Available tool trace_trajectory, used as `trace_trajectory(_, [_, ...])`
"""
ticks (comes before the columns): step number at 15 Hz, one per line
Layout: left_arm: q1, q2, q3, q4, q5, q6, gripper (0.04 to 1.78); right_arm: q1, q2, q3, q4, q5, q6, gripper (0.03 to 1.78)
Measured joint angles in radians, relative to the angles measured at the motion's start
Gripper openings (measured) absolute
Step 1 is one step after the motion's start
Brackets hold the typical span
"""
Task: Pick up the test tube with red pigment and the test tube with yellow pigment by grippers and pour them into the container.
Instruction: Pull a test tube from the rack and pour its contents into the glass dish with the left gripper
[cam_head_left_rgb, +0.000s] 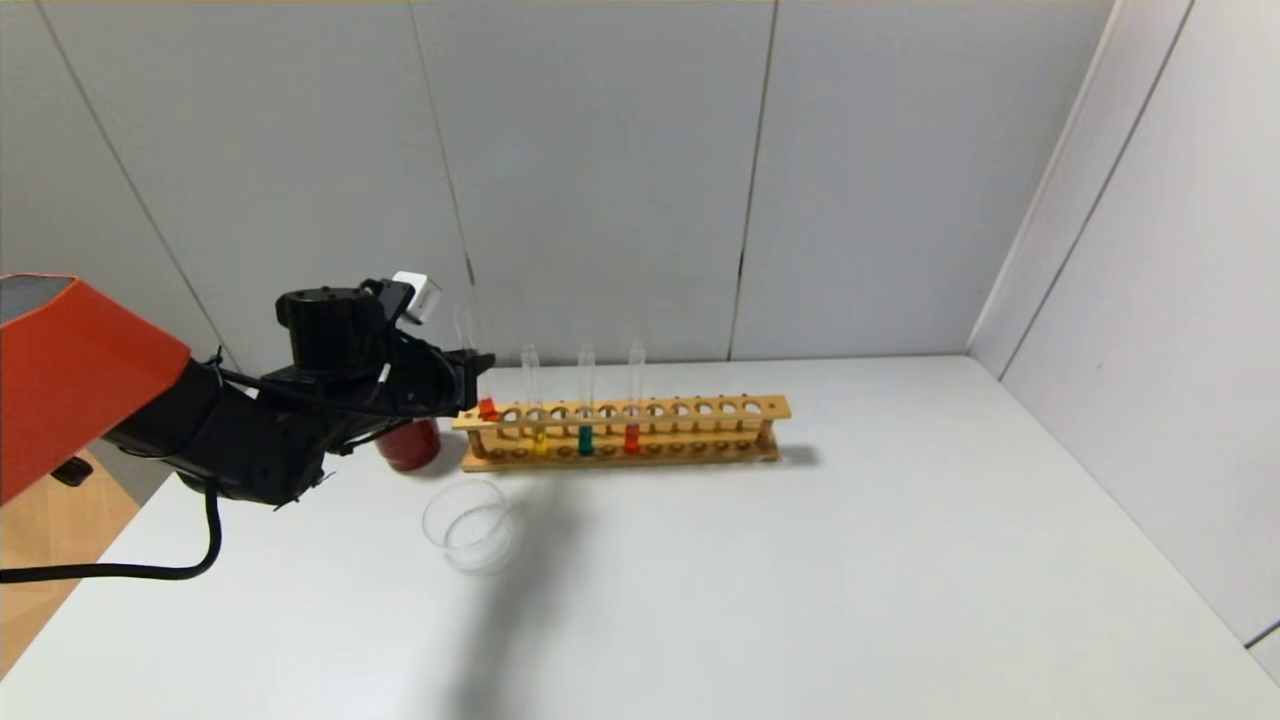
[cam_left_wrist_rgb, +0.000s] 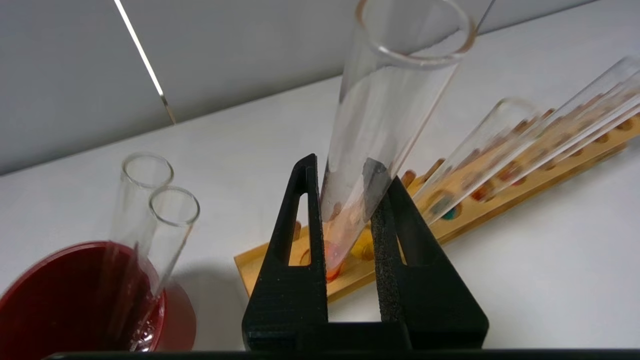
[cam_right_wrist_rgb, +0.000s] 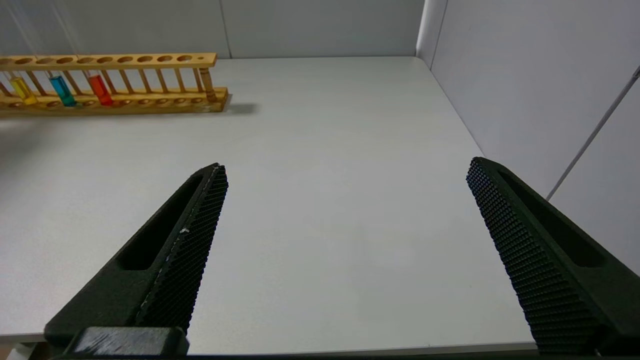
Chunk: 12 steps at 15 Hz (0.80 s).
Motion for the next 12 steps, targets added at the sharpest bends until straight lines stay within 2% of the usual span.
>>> trace_trajectory(6, [-0.004,-0.138,-0.045,0.116,0.017,0.003,0.32,0.0,0.0,0.0,0.0,0.0,0.0,1.75])
trace_trajectory(12, [-0.007,-0.33,-0.005,0.207,0.021,0.017,0.32,0.0,0.0,0.0,0.0,0.0,0.0,1.75])
